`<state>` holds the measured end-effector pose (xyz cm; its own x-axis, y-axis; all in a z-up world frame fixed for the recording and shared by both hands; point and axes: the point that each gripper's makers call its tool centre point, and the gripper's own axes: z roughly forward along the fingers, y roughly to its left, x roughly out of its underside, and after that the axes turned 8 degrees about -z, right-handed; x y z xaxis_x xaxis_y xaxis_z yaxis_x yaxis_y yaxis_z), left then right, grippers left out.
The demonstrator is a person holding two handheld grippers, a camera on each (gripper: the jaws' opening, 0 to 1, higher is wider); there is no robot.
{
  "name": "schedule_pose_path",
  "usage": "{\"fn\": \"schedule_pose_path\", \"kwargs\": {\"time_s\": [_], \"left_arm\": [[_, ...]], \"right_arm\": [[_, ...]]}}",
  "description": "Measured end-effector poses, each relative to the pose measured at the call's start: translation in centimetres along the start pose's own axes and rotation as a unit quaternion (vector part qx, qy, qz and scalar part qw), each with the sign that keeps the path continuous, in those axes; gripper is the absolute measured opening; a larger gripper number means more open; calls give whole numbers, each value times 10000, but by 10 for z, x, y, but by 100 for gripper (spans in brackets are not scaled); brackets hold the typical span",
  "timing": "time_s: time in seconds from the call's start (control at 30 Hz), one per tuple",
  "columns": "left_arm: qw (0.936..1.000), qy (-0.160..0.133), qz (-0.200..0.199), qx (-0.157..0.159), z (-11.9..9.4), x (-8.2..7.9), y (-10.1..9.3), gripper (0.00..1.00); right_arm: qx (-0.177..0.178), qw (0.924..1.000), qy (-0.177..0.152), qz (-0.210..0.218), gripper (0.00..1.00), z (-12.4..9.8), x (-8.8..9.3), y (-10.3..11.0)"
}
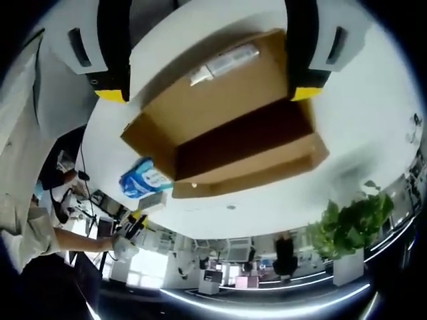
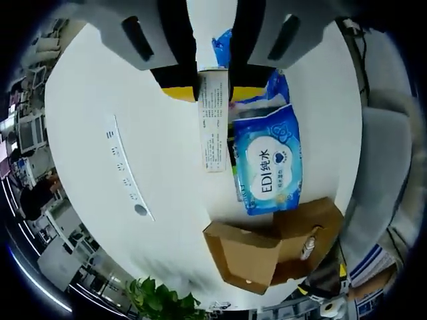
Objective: Operate the shoe box by opening the lid, removing the specified soft item, and placing it in the target area until the item is outside and the box remains undamaged.
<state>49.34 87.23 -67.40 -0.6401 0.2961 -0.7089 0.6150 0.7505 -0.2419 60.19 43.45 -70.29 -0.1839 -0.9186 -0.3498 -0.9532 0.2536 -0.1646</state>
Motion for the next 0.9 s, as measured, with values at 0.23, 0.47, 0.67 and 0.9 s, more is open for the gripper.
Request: {"fn": "schedule_pose_path", "kwargs": {"time_s": [0.23,0.47,0.67,0.9], "left_arm": [[10000,43,-3,21,4,-1,-2,100],[9999,99,5,30,7,0,-2,100],[9999,133,9,38,7,1,-2,100],[9999,156,19,42,8,1,-3,100]], "right_arm": [[-46,9999,104,36,14,6,14,-3],[-128,9995,271,23,15,10,33,-3],[-180,9985,482,-203,15,11,48,-4],[-213,9957,691,-582,15,16,60,-6]]}}
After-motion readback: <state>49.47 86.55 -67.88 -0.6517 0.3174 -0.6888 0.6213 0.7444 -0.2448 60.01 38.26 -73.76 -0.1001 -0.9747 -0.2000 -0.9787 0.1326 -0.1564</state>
